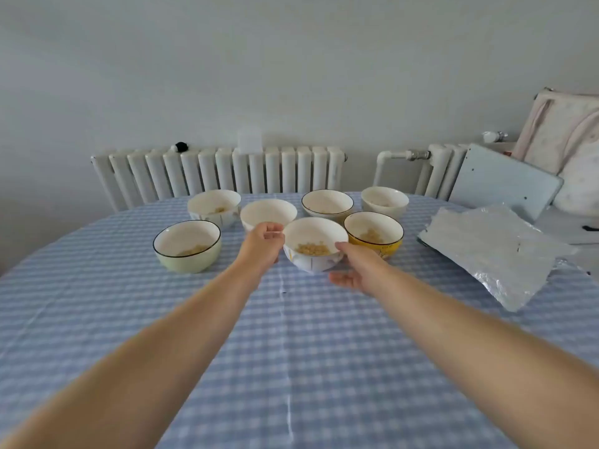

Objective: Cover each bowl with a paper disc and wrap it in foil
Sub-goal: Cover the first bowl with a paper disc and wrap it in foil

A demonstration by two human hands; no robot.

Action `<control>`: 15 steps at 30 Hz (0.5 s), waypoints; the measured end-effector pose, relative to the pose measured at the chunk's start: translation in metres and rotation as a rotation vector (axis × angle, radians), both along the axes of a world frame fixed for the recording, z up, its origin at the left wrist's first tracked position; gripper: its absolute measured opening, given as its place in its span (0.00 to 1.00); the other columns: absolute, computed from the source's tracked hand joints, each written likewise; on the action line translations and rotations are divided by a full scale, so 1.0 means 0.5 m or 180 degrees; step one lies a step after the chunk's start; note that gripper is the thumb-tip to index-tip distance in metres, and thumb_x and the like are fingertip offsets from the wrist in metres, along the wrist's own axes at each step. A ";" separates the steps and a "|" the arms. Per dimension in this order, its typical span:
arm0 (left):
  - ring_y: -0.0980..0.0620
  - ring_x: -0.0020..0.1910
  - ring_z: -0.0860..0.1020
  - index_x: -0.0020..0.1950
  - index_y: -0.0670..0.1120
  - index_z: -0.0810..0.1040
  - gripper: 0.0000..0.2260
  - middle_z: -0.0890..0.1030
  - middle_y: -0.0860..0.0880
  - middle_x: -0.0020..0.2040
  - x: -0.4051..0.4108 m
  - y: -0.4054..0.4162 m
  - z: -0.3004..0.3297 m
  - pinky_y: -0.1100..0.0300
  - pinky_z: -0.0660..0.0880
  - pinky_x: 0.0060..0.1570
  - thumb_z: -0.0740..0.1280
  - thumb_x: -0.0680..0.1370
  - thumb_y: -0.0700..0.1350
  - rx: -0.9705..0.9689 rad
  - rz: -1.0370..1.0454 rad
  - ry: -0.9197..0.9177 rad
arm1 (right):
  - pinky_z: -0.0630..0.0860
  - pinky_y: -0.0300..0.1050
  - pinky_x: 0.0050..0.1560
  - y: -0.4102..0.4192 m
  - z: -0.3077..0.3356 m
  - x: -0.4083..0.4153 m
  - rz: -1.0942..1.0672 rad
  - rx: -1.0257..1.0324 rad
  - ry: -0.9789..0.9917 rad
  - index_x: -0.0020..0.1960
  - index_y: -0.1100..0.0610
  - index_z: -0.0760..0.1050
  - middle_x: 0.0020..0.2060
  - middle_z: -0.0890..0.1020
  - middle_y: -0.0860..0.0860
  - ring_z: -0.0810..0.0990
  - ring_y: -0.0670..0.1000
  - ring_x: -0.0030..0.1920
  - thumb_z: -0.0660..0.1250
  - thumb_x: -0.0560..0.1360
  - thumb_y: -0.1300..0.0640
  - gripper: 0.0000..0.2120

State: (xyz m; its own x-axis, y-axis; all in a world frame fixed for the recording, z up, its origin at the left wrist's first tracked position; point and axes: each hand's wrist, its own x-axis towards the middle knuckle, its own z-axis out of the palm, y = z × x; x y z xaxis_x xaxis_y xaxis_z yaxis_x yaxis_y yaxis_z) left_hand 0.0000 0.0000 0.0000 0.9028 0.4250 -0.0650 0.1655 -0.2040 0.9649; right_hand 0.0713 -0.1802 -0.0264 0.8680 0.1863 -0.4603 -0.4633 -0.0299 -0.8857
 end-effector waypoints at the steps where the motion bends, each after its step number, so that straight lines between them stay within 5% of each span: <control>1: 0.53 0.51 0.78 0.60 0.49 0.75 0.09 0.79 0.50 0.55 -0.003 -0.001 -0.005 0.53 0.79 0.52 0.64 0.80 0.43 -0.0074 0.0041 0.0050 | 0.83 0.52 0.37 0.006 -0.001 -0.006 0.0009 0.0133 0.0019 0.66 0.58 0.69 0.54 0.80 0.60 0.82 0.59 0.42 0.65 0.80 0.54 0.17; 6: 0.57 0.47 0.76 0.66 0.48 0.72 0.13 0.77 0.55 0.53 -0.013 -0.010 -0.030 0.53 0.77 0.54 0.64 0.81 0.43 -0.0135 0.0000 0.0087 | 0.83 0.52 0.35 0.017 -0.008 -0.008 -0.0027 0.0256 -0.0071 0.61 0.58 0.70 0.54 0.77 0.62 0.81 0.59 0.35 0.61 0.78 0.64 0.12; 11: 0.51 0.64 0.71 0.75 0.55 0.64 0.26 0.66 0.52 0.72 -0.016 -0.034 -0.046 0.47 0.73 0.63 0.65 0.78 0.56 -0.0565 0.0055 0.0156 | 0.82 0.54 0.35 0.014 -0.002 -0.012 -0.0255 0.0136 -0.0142 0.50 0.60 0.71 0.42 0.76 0.58 0.80 0.59 0.39 0.60 0.76 0.67 0.05; 15: 0.51 0.62 0.66 0.77 0.55 0.60 0.23 0.63 0.51 0.74 -0.013 -0.057 -0.044 0.45 0.74 0.57 0.59 0.83 0.55 -0.1160 0.0079 0.0198 | 0.83 0.54 0.36 -0.012 0.009 -0.033 -0.0099 0.0094 -0.0077 0.49 0.60 0.72 0.37 0.75 0.56 0.80 0.56 0.36 0.61 0.76 0.67 0.05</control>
State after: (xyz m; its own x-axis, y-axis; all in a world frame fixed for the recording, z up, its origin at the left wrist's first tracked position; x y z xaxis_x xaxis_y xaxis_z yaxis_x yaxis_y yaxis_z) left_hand -0.0066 -0.0284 -0.0221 0.8821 0.3856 -0.2706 0.2268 0.1558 0.9614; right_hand 0.0546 -0.1864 -0.0221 0.8844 0.1723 -0.4338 -0.4420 0.0104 -0.8969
